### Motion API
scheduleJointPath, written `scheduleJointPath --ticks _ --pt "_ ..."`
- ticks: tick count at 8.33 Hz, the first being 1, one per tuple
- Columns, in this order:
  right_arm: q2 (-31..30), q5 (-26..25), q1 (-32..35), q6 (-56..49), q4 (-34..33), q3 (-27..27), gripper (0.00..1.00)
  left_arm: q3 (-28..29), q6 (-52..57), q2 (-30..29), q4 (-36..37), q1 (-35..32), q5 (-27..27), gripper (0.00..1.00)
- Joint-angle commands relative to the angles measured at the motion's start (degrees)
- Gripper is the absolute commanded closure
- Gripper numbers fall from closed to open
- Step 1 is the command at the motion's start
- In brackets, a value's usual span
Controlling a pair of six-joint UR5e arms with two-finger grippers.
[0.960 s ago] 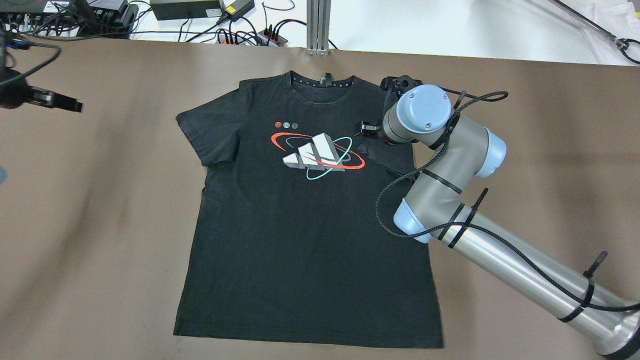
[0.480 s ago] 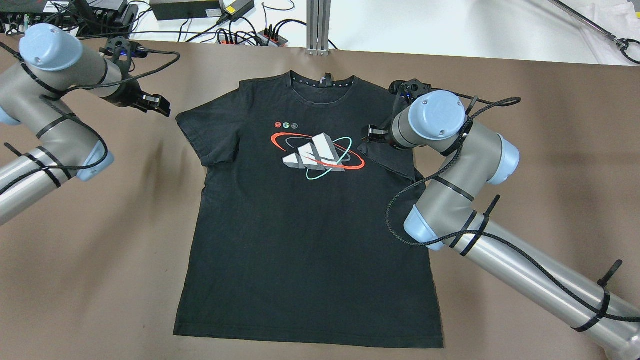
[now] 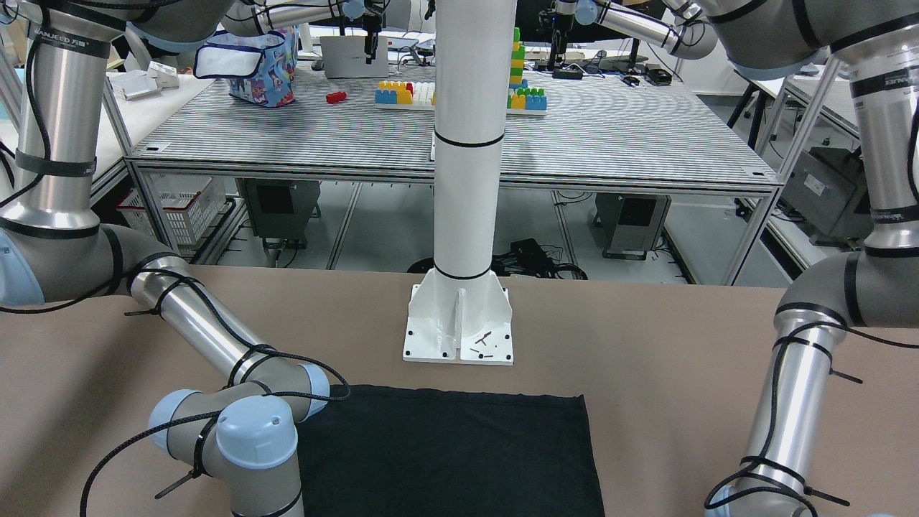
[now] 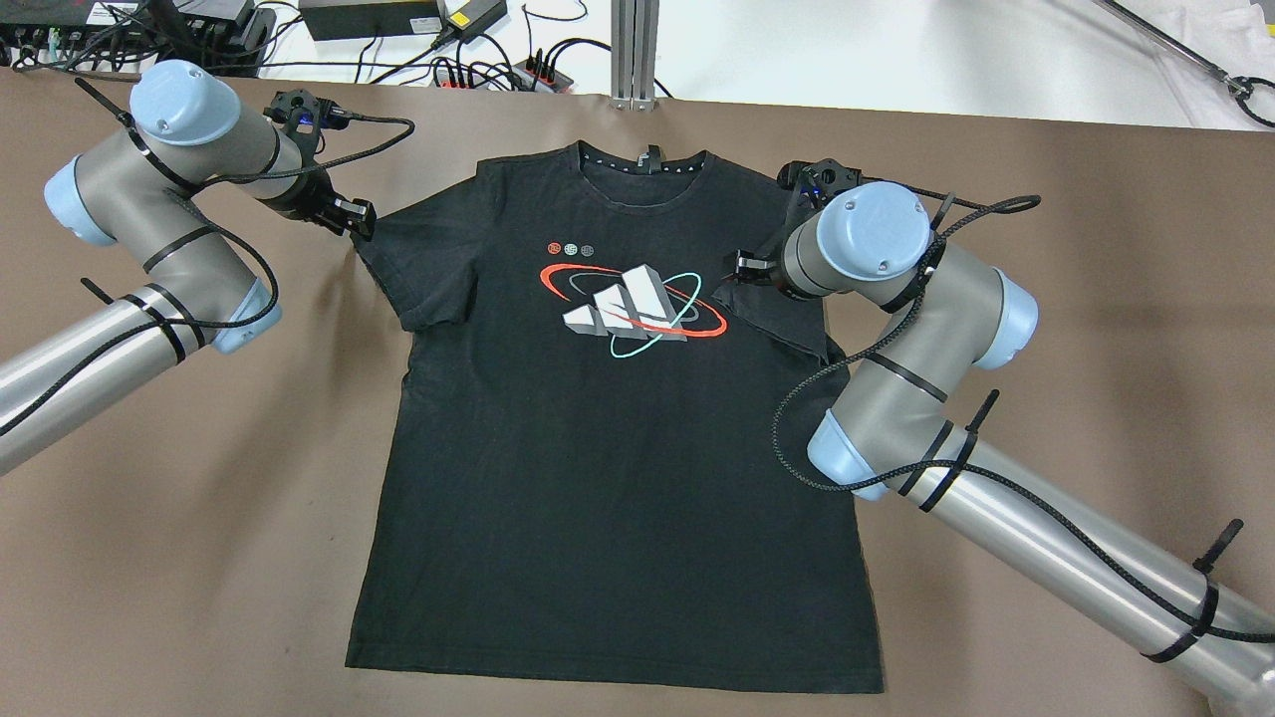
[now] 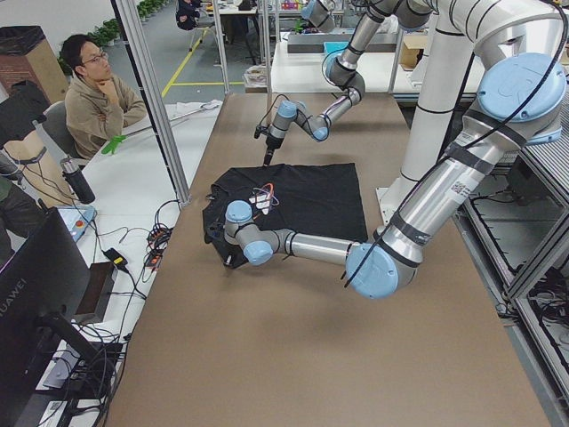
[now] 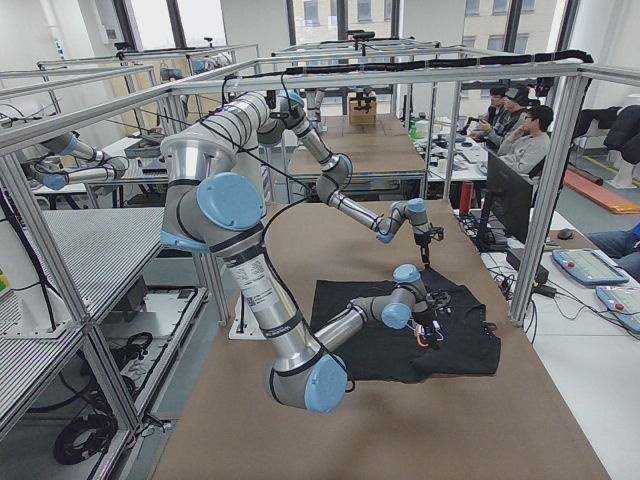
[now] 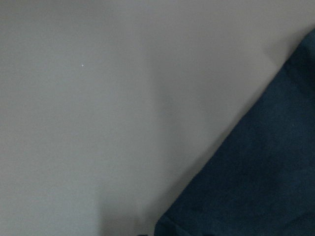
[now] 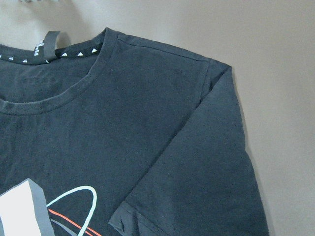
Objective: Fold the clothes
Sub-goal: 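Move the left gripper to the other shoulder while the right gripper waits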
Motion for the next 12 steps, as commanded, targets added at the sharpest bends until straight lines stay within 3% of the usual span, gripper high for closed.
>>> scheduleJointPath --ticks 1,2,3,4,6,8,9,11,12 --pt "-0.15 0.00 -0.09 -0.08 0.00 -0.01 0.05 2.77 0.01 -0.84 -1.39 0.33 -0.06 0.55" --pt "-0.06 0.00 -0.17 -0.08 0.00 -0.01 0.05 3.12 -0.08 -0.92 -1.39 0.33 -0.06 0.58" --pt "-0.06 0.00 -0.26 0.01 0.00 0.08 0.05 3.12 -0.26 -0.93 -1.39 0.33 -0.15 0.68" --pt "-0.06 0.00 -0.44 0.01 0.00 0.08 0.05 3.12 -0.34 -1.01 -1.39 0.24 -0.93 0.97" --pt "-0.06 0.00 -0.44 -0.08 0.00 -0.01 0.05 2.95 -1.04 -2.41 -1.13 0.07 -3.04 1.00" --pt "-0.15 0.00 -0.44 -0.17 0.00 -0.01 0.05 -0.45 -4.54 -6.18 2.80 -2.56 -11.26 1.00" --pt "-0.49 0.00 -0.44 -0.34 0.00 -0.01 0.05 -5.09 -8.22 -6.46 7.18 -2.31 -11.74 1.00" --pt "-0.76 0.00 -0.44 -0.43 0.18 -0.10 0.05 -6.81 -15.07 -8.65 9.25 0.05 -10.09 1.00" --pt "-0.76 0.00 -0.44 -0.52 0.35 -0.10 0.05 -6.63 -17.20 -9.36 9.07 3.29 -5.29 1.00"
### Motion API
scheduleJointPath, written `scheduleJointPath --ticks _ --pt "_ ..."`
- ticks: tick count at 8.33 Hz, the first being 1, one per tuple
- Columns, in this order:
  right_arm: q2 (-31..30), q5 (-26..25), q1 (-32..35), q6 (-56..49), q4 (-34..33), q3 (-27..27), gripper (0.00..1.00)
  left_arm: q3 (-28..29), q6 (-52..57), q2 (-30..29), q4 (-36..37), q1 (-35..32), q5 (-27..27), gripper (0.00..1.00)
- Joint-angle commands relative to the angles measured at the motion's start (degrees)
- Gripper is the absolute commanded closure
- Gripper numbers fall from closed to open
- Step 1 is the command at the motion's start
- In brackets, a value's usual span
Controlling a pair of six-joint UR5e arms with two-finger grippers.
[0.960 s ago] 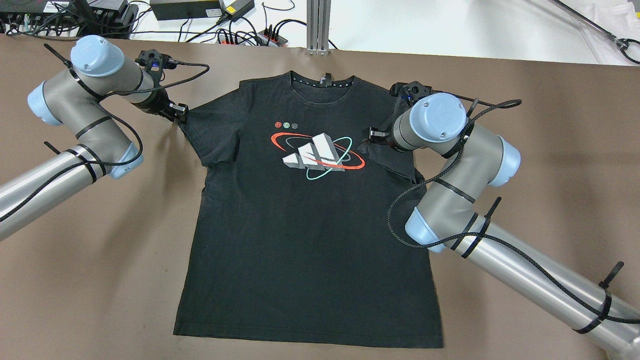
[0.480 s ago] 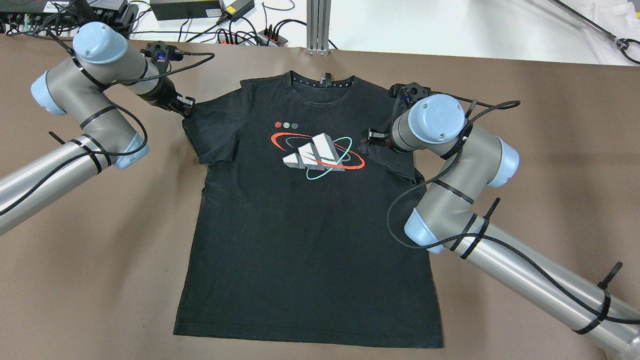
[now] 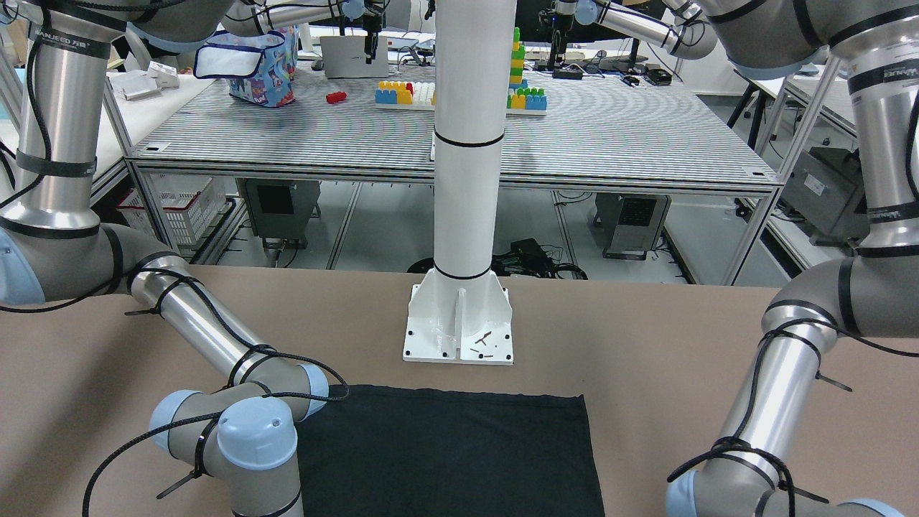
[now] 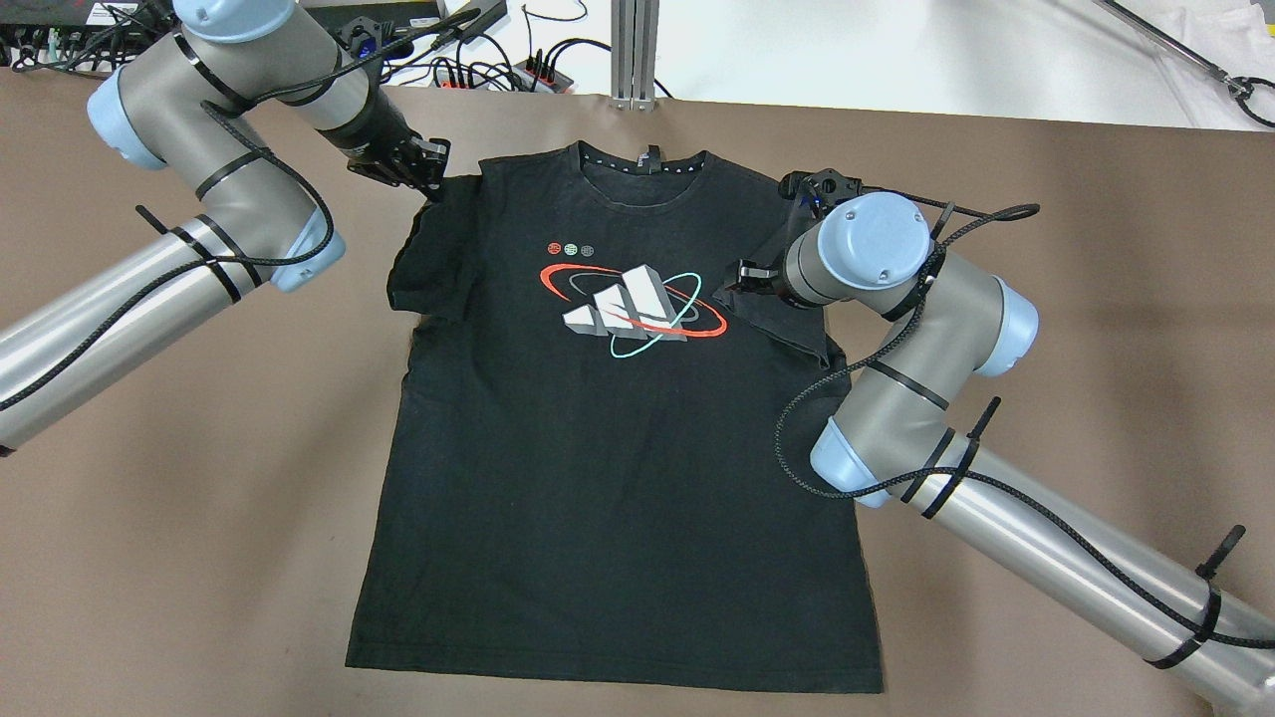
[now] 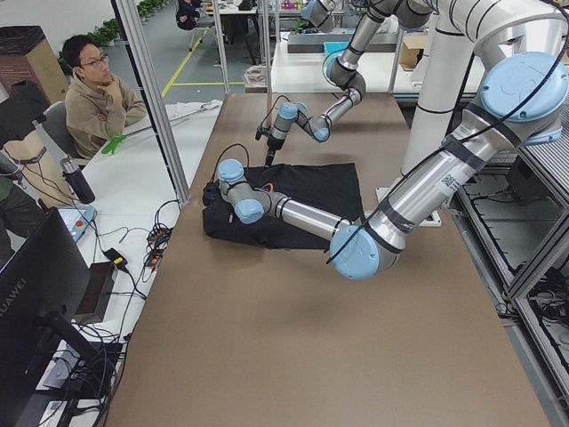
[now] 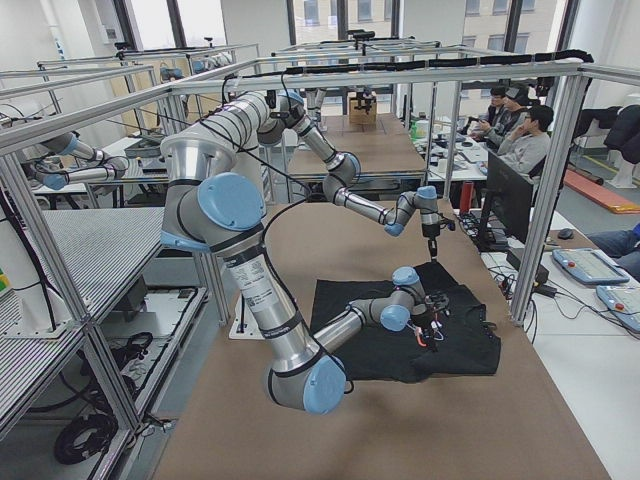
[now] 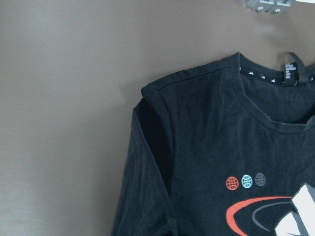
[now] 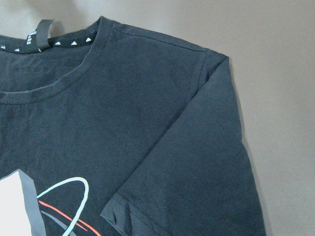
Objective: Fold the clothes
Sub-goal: 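Move the left gripper to the other shoulder while the right gripper waits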
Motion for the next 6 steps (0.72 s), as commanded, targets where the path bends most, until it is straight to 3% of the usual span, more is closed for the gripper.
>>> scheduleJointPath --ticks 1,6 --pt "-0.13 0.00 0.00 -0.13 0.27 -0.05 0.05 -0.68 -7.05 -2.59 0.69 6.01 8.75 1.00" --pt "-0.13 0.00 0.00 -0.30 0.27 -0.13 0.05 0.20 -11.99 -4.27 0.87 10.16 15.46 1.00"
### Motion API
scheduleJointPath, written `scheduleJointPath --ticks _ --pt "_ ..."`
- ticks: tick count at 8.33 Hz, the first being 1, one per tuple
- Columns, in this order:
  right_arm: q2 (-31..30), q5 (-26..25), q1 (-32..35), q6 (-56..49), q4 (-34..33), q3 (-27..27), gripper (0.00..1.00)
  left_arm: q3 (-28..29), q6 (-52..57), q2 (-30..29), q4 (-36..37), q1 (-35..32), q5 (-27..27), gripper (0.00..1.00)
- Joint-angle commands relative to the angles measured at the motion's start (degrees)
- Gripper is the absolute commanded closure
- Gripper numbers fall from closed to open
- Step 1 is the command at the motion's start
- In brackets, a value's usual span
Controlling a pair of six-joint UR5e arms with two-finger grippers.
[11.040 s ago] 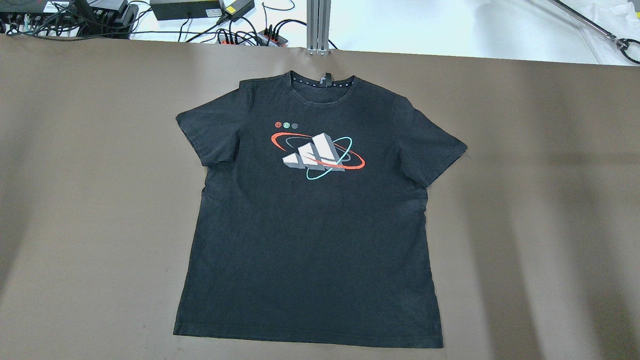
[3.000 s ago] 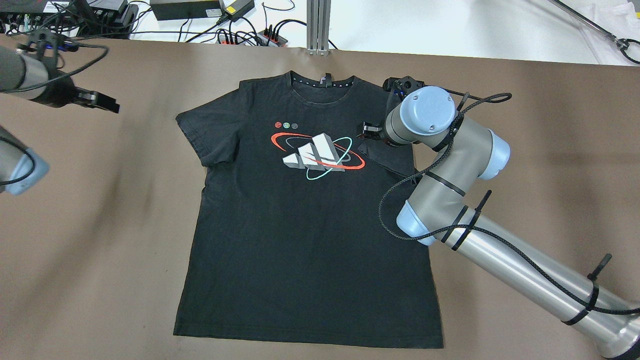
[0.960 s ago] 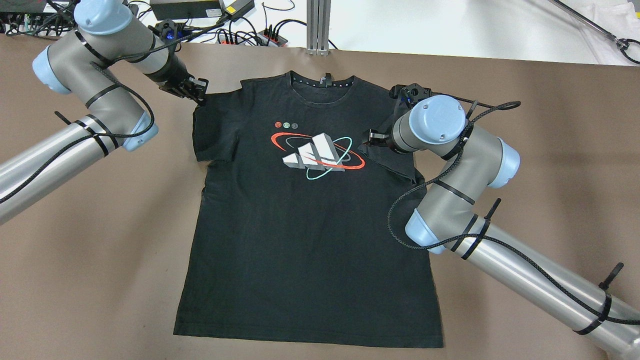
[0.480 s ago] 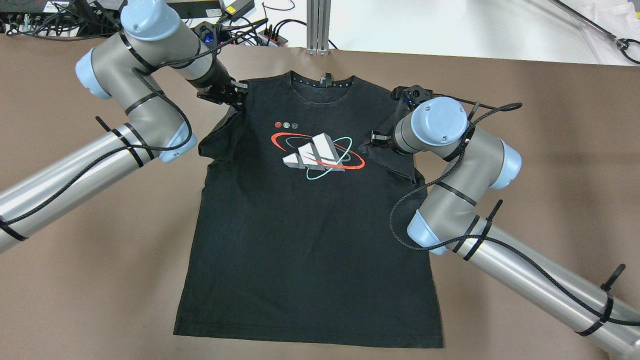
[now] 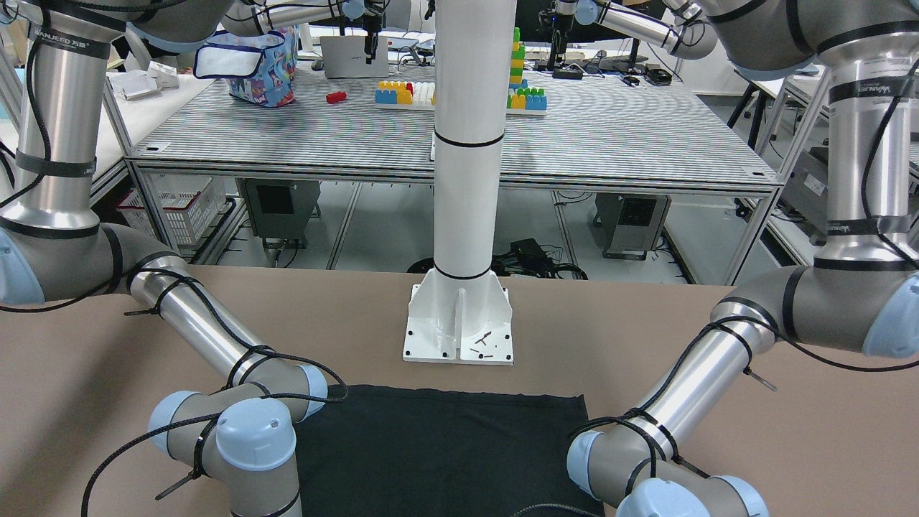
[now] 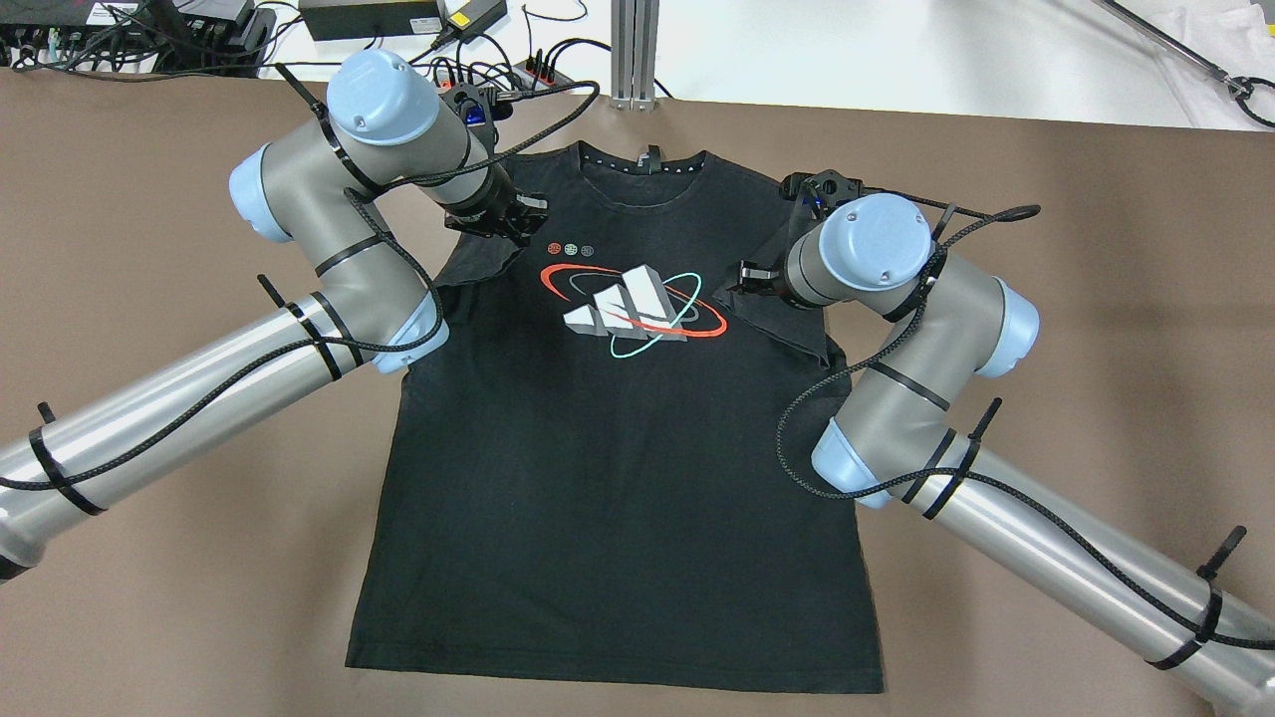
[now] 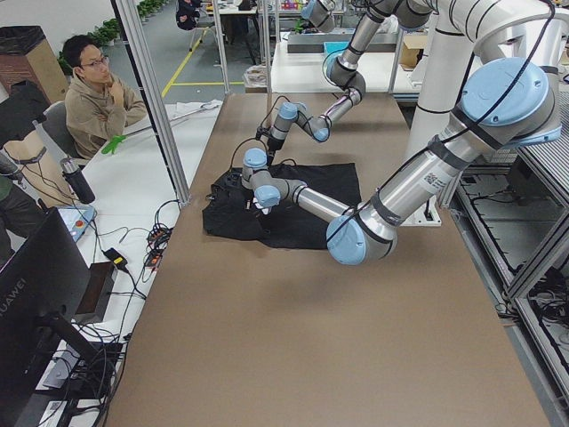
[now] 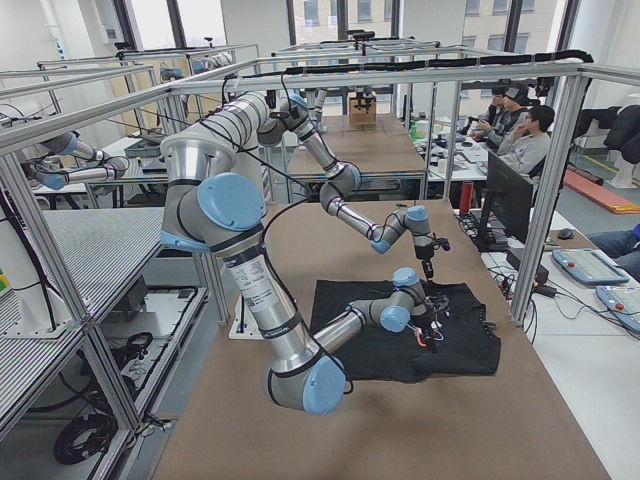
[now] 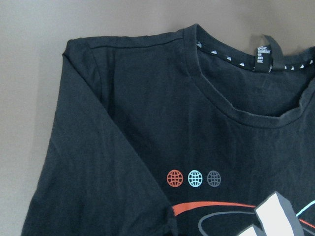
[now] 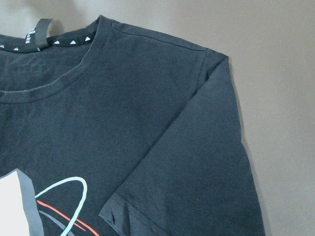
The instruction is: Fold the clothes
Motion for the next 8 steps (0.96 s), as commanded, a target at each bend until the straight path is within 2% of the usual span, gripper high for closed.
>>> scheduleJointPath --ticks 1,3,5,6,7,8 --pt "0.00 0.00 0.00 0.04 0.00 0.00 0.05 0.86 -1.53 -0.44 -0.16 1.84 3.60 1.00" --pt "0.09 -0.09 0.00 0.04 0.00 0.08 0.05 1.48 -1.71 -0.44 -0.24 2.03 5.28 1.00" --pt "0.09 0.00 0.00 0.13 0.00 0.08 0.05 5.16 -2.49 -3.68 -0.24 2.03 7.02 1.00" --pt "0.09 0.00 0.00 0.13 0.00 0.08 0.05 5.18 -2.58 -3.69 -0.33 2.03 7.13 1.00" --pt "0.09 0.00 0.00 0.13 0.00 0.08 0.05 5.26 -2.59 -3.60 -0.51 2.03 7.22 0.74" --pt "0.09 0.00 -0.09 0.13 0.00 0.08 0.05 5.35 -2.50 -3.43 -0.60 2.12 7.30 0.01"
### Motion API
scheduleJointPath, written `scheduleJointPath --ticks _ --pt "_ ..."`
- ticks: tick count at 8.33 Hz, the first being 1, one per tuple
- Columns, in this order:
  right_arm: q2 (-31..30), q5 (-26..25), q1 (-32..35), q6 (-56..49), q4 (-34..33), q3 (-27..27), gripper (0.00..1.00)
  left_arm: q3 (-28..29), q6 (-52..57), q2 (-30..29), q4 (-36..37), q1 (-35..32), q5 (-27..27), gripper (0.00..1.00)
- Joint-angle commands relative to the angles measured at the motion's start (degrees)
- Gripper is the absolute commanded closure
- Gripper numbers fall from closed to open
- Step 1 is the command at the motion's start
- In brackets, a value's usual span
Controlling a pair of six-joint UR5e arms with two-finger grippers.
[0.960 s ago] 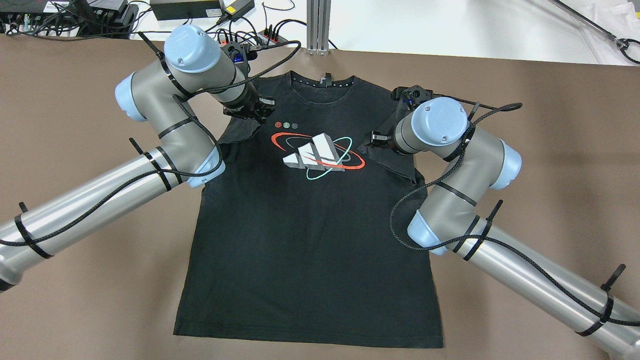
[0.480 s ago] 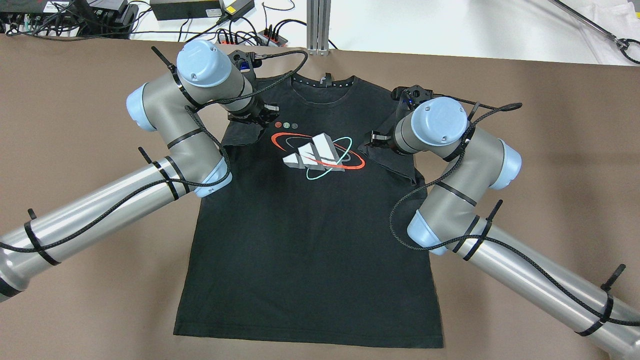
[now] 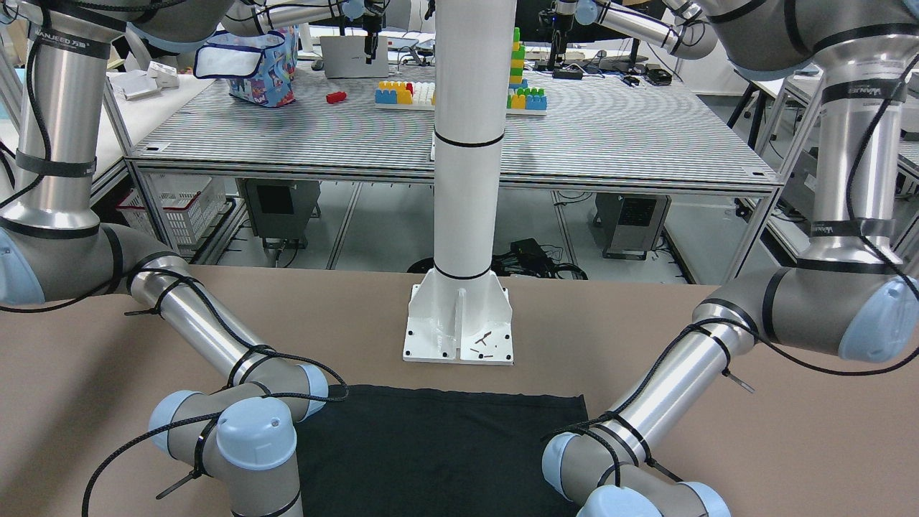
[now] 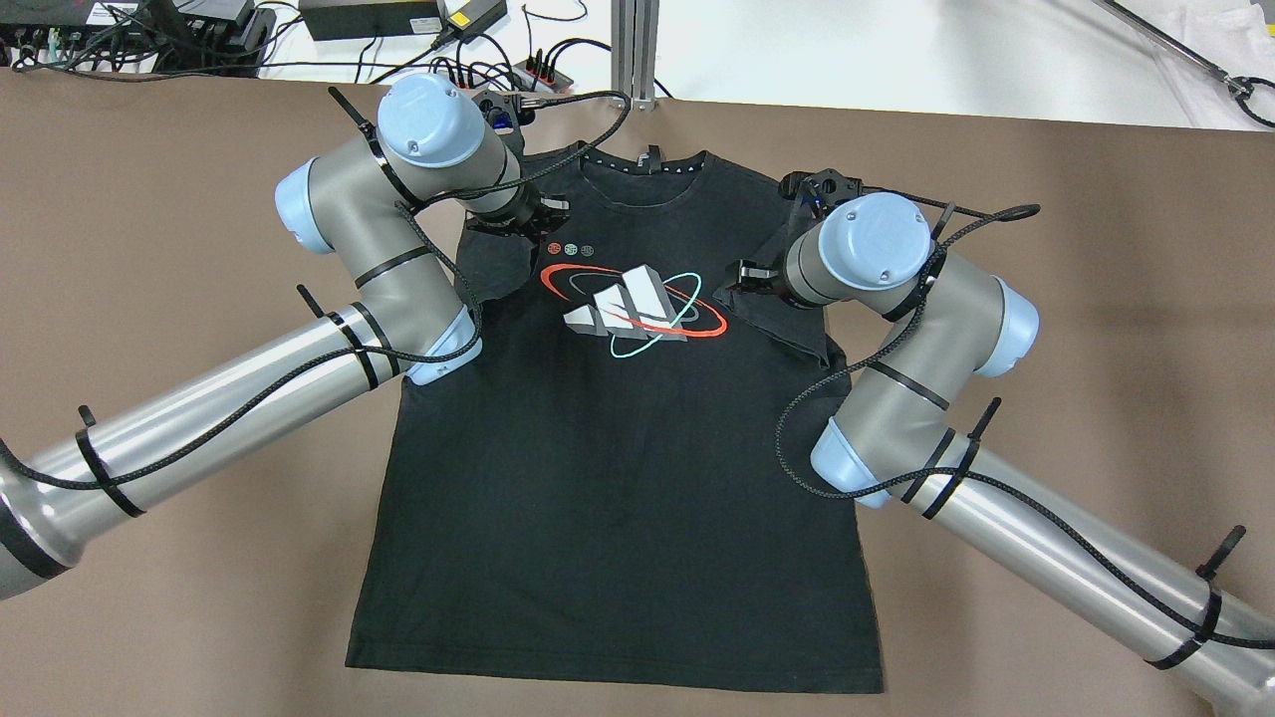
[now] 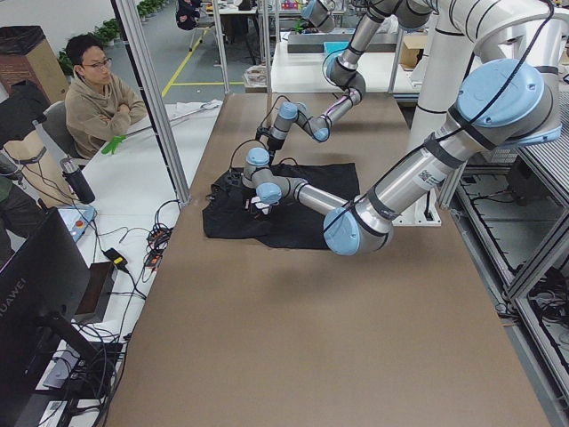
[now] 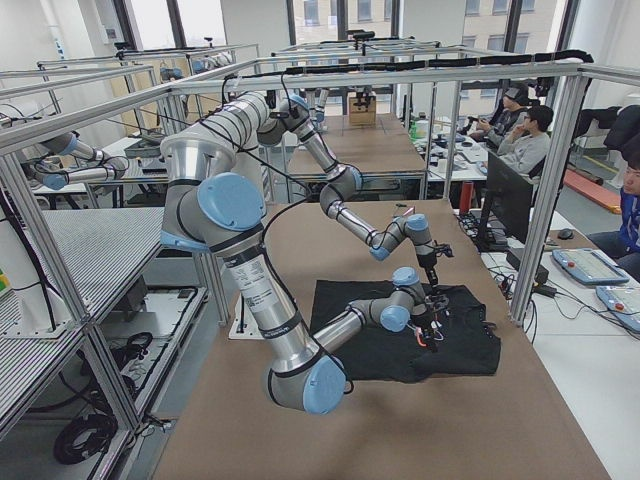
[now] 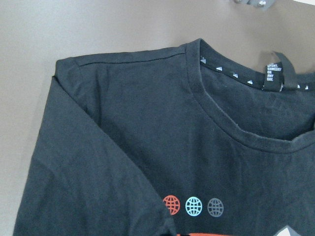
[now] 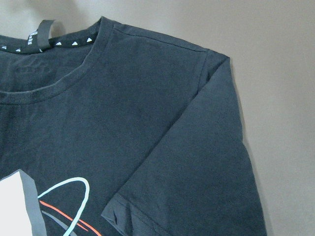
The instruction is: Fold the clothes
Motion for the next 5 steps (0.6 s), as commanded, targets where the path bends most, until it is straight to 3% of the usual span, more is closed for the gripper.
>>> scheduleJointPath --ticks 1,4,5 --pt "0.00 -0.08 -0.17 0.00 0.00 0.00 0.05 0.31 0.06 0.35 -1.34 0.52 0.34 0.00" --pt "0.00 -0.08 -0.35 0.00 0.00 -0.09 0.05 -1.35 -1.07 3.43 -5.30 0.79 0.34 0.00" --pt "0.00 -0.08 -0.35 0.00 0.00 -0.17 0.05 -4.50 -1.69 6.47 -5.30 1.75 0.34 0.00"
